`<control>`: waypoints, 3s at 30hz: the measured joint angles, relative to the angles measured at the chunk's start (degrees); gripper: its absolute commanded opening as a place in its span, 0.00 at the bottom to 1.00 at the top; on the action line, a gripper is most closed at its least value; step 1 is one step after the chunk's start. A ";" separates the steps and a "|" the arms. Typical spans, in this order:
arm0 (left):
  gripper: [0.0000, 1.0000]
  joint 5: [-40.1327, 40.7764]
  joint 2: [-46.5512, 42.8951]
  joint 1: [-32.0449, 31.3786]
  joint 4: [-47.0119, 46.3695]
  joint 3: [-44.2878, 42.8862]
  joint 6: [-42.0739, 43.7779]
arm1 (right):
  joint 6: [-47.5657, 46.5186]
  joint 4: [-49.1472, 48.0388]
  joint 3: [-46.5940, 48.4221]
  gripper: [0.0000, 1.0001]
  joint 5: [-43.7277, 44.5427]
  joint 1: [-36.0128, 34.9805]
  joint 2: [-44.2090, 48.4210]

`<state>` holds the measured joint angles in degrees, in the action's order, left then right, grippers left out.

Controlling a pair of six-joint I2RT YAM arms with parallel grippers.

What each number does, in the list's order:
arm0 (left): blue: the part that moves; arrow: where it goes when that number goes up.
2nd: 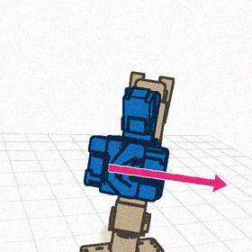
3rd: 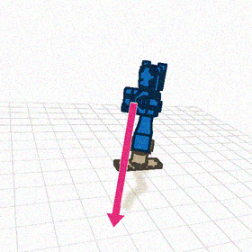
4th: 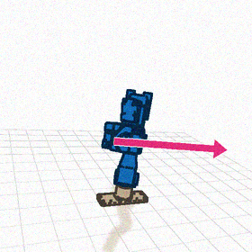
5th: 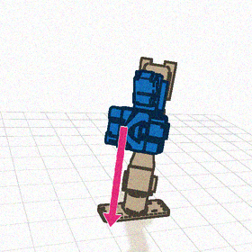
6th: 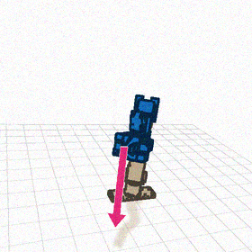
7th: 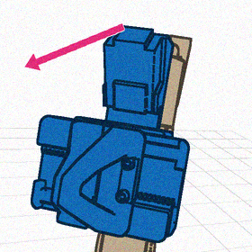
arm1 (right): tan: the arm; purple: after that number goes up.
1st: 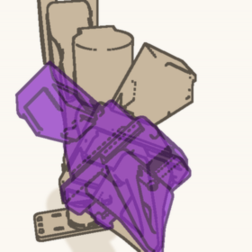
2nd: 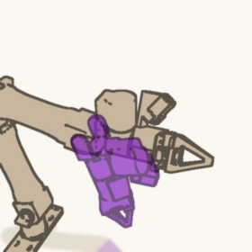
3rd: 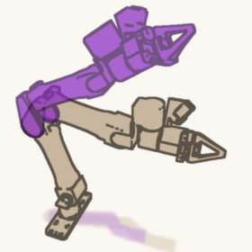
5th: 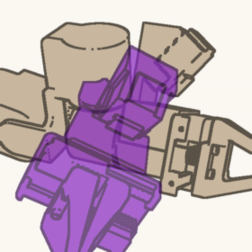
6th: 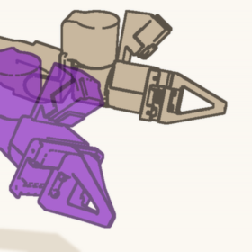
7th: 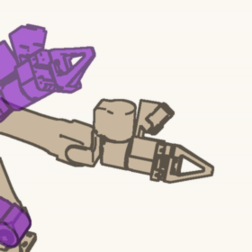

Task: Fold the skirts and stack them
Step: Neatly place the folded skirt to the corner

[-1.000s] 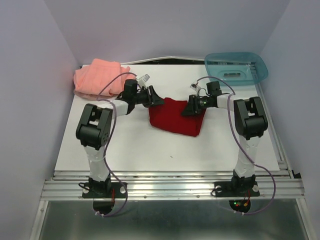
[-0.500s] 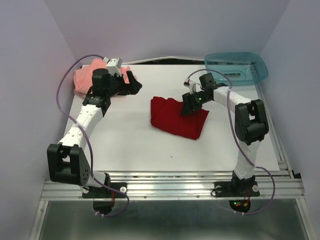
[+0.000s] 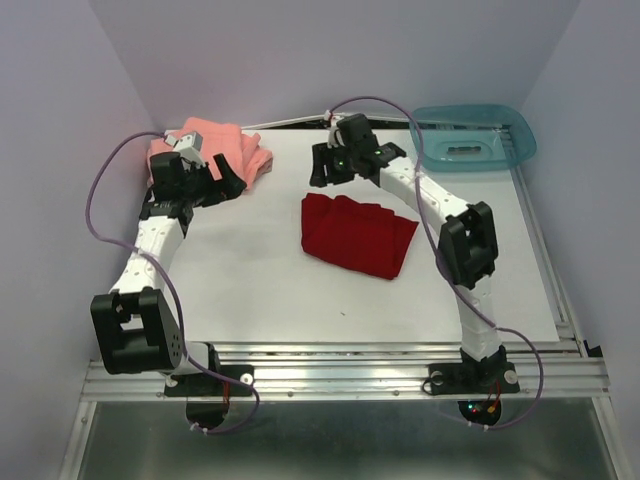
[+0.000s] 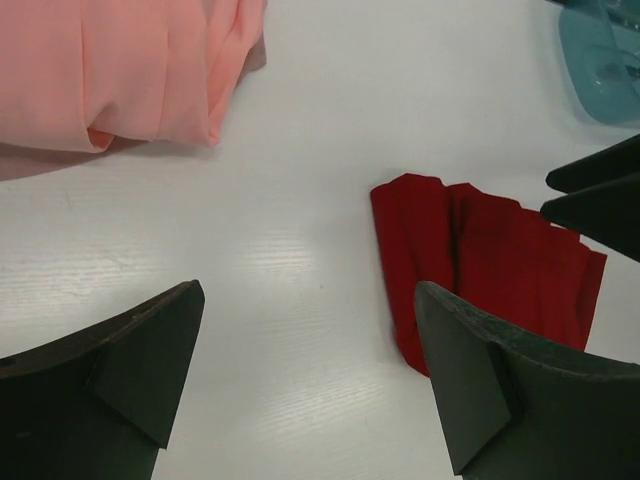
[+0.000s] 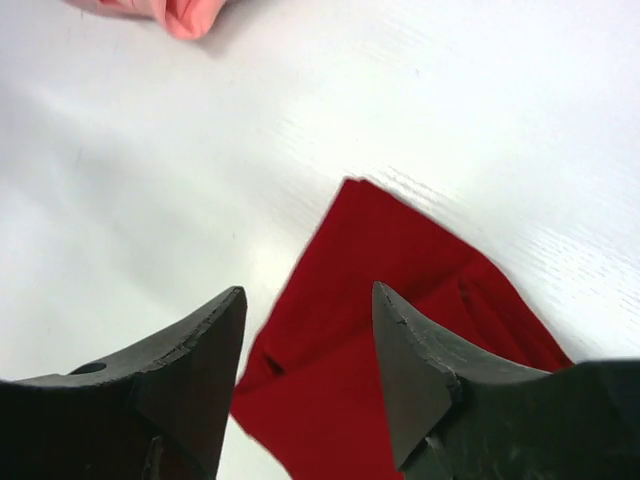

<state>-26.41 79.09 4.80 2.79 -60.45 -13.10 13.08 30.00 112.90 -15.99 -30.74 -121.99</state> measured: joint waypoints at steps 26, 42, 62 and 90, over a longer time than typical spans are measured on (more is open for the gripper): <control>0.97 -8.63 -0.07 -1.73 -4.07 15.34 1.51 | 3.87 4.74 10.36 0.01 29.53 -12.74 -19.43; 0.99 -15.04 9.05 -16.31 -37.29 27.12 -19.58 | 13.64 5.73 10.29 0.01 19.52 -10.45 -16.26; 0.99 -8.72 23.06 -23.67 -56.94 27.50 -31.58 | 17.66 6.64 9.92 0.01 10.73 -9.64 -13.25; 0.30 -4.81 31.54 -24.63 -70.05 27.08 -39.41 | 21.03 5.55 6.99 0.26 4.98 -8.96 -10.27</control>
<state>-31.22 110.63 -19.84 -67.26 -33.36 -52.51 34.11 35.55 119.90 -11.00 -39.70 -132.27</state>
